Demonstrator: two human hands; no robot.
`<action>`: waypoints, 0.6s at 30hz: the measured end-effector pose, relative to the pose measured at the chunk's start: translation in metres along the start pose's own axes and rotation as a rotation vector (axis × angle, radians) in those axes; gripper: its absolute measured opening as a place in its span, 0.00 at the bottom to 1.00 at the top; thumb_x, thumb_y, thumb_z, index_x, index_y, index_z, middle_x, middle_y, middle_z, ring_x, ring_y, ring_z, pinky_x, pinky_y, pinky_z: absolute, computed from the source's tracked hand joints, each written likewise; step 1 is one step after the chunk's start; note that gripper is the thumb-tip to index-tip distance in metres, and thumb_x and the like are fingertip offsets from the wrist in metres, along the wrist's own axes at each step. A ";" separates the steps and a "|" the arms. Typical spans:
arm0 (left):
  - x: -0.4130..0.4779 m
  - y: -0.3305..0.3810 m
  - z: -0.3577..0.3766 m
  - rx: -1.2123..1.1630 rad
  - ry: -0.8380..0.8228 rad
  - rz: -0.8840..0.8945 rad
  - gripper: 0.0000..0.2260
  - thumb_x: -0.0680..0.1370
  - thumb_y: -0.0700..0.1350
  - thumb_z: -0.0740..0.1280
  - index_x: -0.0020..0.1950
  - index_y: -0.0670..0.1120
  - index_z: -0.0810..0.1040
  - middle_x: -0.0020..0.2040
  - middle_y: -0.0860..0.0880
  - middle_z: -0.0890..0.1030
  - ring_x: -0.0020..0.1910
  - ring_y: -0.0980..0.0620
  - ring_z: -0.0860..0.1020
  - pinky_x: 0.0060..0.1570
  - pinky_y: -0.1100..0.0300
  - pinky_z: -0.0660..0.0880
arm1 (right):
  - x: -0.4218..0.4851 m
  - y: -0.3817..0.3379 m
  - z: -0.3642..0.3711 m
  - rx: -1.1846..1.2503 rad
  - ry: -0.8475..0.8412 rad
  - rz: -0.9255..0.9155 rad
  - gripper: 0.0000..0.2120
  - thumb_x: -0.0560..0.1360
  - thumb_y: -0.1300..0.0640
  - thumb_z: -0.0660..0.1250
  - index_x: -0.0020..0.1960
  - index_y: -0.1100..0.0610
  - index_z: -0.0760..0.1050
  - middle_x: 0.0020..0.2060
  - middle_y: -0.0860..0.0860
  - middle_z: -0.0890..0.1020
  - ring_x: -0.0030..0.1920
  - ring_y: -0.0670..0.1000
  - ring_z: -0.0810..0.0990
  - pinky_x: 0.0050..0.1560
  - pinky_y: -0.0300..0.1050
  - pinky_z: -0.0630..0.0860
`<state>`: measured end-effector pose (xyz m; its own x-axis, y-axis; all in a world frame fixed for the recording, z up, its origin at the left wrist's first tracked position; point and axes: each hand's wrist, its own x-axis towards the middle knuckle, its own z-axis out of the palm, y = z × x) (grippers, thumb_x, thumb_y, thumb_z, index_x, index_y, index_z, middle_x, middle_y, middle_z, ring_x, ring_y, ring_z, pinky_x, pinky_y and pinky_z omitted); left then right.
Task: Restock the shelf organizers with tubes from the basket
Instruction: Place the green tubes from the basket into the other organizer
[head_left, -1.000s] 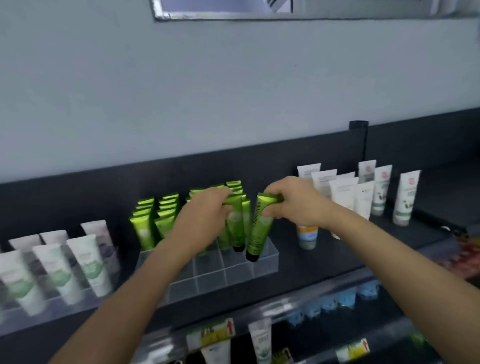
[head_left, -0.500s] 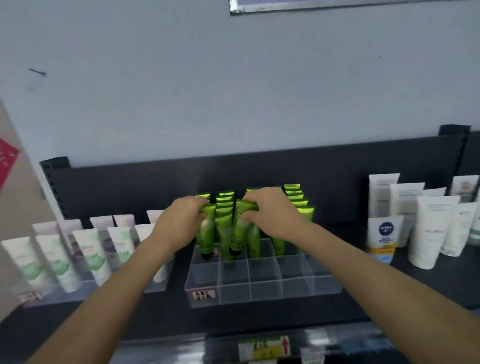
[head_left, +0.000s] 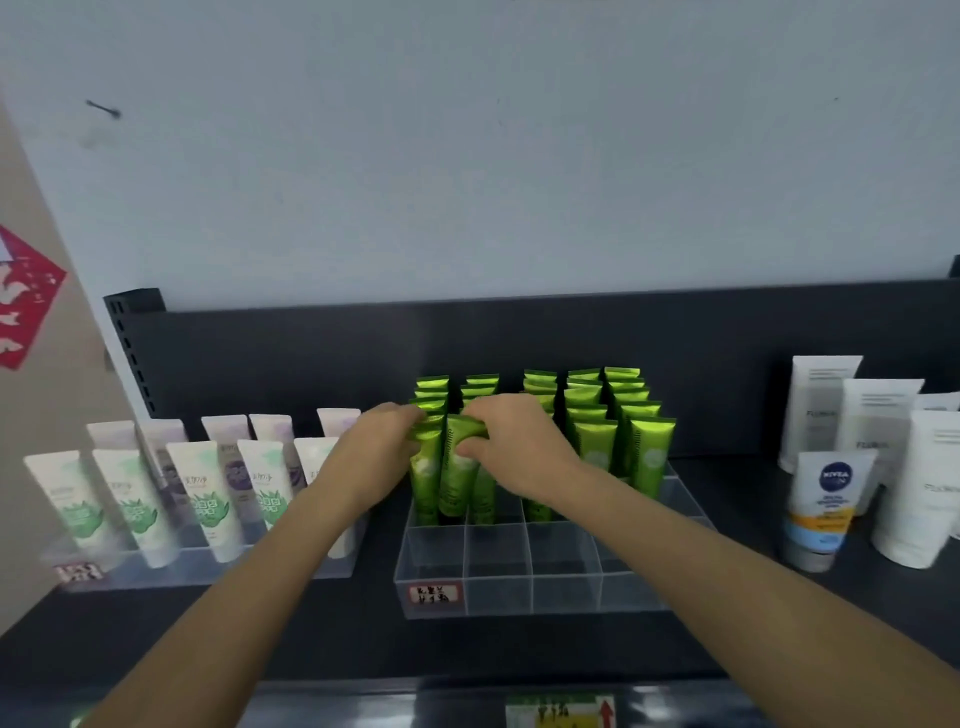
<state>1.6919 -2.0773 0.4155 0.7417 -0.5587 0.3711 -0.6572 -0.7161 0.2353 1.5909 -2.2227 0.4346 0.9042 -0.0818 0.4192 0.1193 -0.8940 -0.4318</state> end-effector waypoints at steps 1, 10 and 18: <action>-0.001 0.000 -0.003 0.000 0.020 0.005 0.17 0.77 0.38 0.64 0.66 0.44 0.74 0.59 0.43 0.77 0.58 0.43 0.75 0.54 0.52 0.73 | 0.003 -0.002 0.006 -0.015 -0.023 0.003 0.06 0.74 0.55 0.69 0.49 0.56 0.76 0.44 0.53 0.79 0.44 0.53 0.78 0.43 0.46 0.74; -0.026 -0.005 -0.014 0.053 0.085 -0.028 0.14 0.76 0.36 0.60 0.60 0.44 0.76 0.56 0.45 0.76 0.54 0.43 0.76 0.49 0.48 0.76 | 0.014 -0.006 0.045 -0.017 -0.150 0.010 0.15 0.75 0.57 0.68 0.60 0.61 0.76 0.51 0.58 0.80 0.50 0.55 0.79 0.48 0.47 0.77; -0.051 0.008 -0.020 0.008 0.145 0.004 0.16 0.76 0.39 0.65 0.63 0.44 0.75 0.59 0.44 0.76 0.57 0.43 0.75 0.52 0.49 0.74 | -0.014 0.001 0.032 0.067 -0.065 0.021 0.21 0.75 0.59 0.68 0.67 0.58 0.70 0.57 0.55 0.79 0.56 0.52 0.77 0.55 0.44 0.75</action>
<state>1.6461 -2.0460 0.4162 0.7119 -0.4955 0.4977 -0.6581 -0.7180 0.2265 1.5911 -2.2085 0.4025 0.9311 -0.0701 0.3578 0.1250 -0.8605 -0.4938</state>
